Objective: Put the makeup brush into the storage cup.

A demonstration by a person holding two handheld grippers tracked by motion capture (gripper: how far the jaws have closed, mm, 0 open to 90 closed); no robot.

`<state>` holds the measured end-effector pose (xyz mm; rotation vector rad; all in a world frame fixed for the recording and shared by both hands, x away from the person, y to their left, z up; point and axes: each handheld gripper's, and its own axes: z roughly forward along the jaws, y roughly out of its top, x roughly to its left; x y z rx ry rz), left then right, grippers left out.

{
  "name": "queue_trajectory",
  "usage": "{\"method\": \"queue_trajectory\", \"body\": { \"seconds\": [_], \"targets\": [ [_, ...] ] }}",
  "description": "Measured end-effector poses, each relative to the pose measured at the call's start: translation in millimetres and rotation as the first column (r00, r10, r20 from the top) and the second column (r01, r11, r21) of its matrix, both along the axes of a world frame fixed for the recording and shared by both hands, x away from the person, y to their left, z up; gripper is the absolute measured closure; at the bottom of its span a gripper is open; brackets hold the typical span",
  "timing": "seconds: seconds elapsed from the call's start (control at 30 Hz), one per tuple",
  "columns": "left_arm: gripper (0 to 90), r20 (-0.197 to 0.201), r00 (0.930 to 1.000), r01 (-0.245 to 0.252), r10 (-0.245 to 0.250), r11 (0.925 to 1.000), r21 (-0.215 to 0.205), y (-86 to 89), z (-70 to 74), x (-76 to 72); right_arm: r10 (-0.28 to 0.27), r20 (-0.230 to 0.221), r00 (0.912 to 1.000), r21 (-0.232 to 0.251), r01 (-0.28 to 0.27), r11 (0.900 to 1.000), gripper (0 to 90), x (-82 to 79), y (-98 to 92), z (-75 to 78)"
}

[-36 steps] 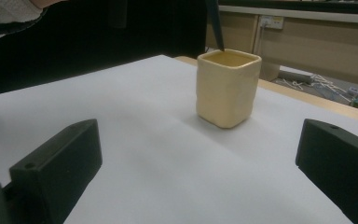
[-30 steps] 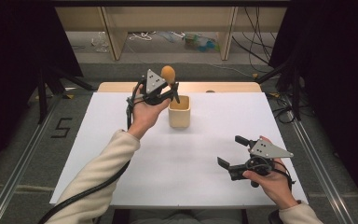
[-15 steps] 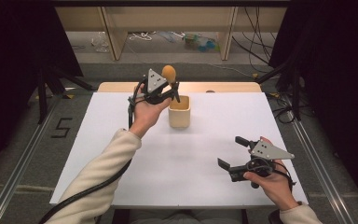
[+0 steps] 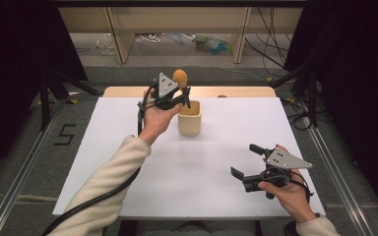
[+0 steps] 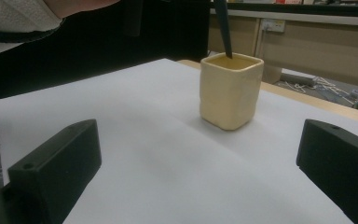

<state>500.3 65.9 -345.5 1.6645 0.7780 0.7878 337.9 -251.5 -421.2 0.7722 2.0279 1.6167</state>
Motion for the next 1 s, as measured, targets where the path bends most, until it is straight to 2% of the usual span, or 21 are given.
{"method": "queue_trajectory", "body": {
  "seconds": [0.2,0.23,0.27,0.3,0.43,0.5,1.0],
  "targets": [
    [65.7,-0.004,1.0000,-0.002,0.002,1.0000,0.005,-1.3,-1.3,1.1,-0.003,-0.012,0.9999,-0.004,0.003,1.000,0.7,-1.8,-0.5,0.5],
    [65.7,-0.005,1.0000,-0.003,0.003,1.0000,0.005,-1.6,-1.5,1.3,-0.002,-0.001,1.0000,-0.005,0.002,1.000,0.7,-1.3,-0.8,0.4],
    [65.7,-0.006,1.0000,-0.003,0.003,1.0000,0.003,-1.8,-1.8,1.5,-0.001,-0.027,0.9996,-0.002,0.001,1.000,0.7,-2.8,-0.7,0.7],
    [65.7,-0.006,1.0000,-0.004,0.004,1.0000,0.004,-2.1,-2.2,1.7,-0.001,-0.029,0.9996,-0.001,0.001,1.000,0.7,-3.0,-0.8,0.7],
    [65.7,-0.009,0.9999,-0.006,0.006,1.0000,0.004,-3.1,-3.5,2.8,0.005,-0.024,0.9997,0.011,-0.004,1.000,0.7,-3.0,-0.6,0.2],
    [65.7,-0.006,1.0000,-0.007,0.007,0.9999,0.008,-3.6,-4.1,3.7,-0.002,-0.025,0.9997,-0.001,0.002,1.000,0.7,-3.5,-1.7,0.7],
    [65.7,-0.010,0.9999,-0.007,0.008,0.9995,0.030,-6.6,-9.1,6.9,-0.005,-0.024,0.9997,0.000,0.005,1.000,0.8,-4.7,-2.9,0.7]
  ]
}}
